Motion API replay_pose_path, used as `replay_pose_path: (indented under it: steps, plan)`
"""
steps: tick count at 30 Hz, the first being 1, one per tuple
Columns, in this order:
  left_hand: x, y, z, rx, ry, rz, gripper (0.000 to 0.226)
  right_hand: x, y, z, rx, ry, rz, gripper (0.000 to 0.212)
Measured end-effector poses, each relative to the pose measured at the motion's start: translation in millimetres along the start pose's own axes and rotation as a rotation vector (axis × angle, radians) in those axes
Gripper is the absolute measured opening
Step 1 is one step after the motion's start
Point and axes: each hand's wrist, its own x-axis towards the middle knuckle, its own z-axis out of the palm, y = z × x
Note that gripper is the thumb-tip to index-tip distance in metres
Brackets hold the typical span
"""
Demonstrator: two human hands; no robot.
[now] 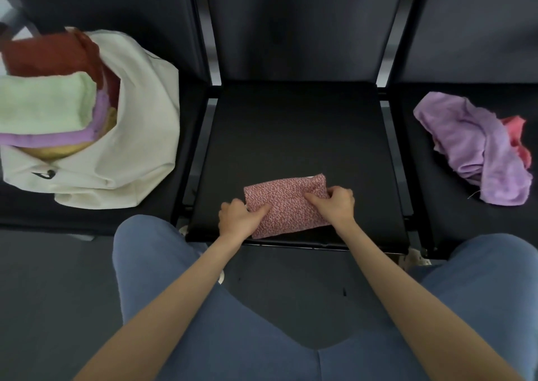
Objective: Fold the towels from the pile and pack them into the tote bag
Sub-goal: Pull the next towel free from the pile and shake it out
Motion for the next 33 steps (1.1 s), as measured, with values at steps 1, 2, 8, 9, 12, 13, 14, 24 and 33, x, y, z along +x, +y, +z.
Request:
replay_pose_path:
  steps: [1, 2, 8, 9, 12, 13, 14, 24, 33]
  plan:
    - [-0.3, 3.3, 1.1, 0.029, 0.007, 0.013, 0.068, -3.4, -5.1, -0.7, -0.009, 0.01, -0.001, 0.073]
    - [0.3, 5.8, 3.4, 0.027, 0.001, 0.002, 0.064, -7.9, -11.7, -1.9, 0.008, 0.022, -0.009, 0.067]
    - [-2.1, 8.3, -13.7, -0.447, -0.021, -0.112, 0.045, -30.9, -55.8, 0.3, 0.286, 0.037, -0.095, 0.041]
    - [-2.3, 7.9, -23.6, -0.559, -0.023, -0.115, 0.04, -33.9, -65.7, 2.3, 0.343, 0.023, -0.11, 0.037]
    - [-8.2, 5.5, -72.2, -0.817, -0.024, -0.109, 0.012, -45.4, -104.4, 14.6, 0.513, -0.054, -0.123, 0.028]
    - [-11.7, 5.4, -91.7, -0.869, -0.014, -0.094, 0.003, -48.9, -118.7, 21.6, 0.573, -0.088, -0.131, 0.025]
    - [-13.7, 3.6, -111.8, -0.905, 0.008, -0.07, 0.004, -52.7, -133.4, 29.2, 0.62, -0.125, -0.148, 0.023]
    - [3.7, -34.8, -297.4, -0.778, 0.575, 0.152, 0.041, -87.7, -294.4, 98.1, 0.706, -0.387, -0.373, 0.034]
    - [110.3, -33.4, -435.8, -0.588, 0.784, 0.447, 0.043, -64.2, -443.1, 152.3, 0.506, -0.312, -0.92, 0.053]
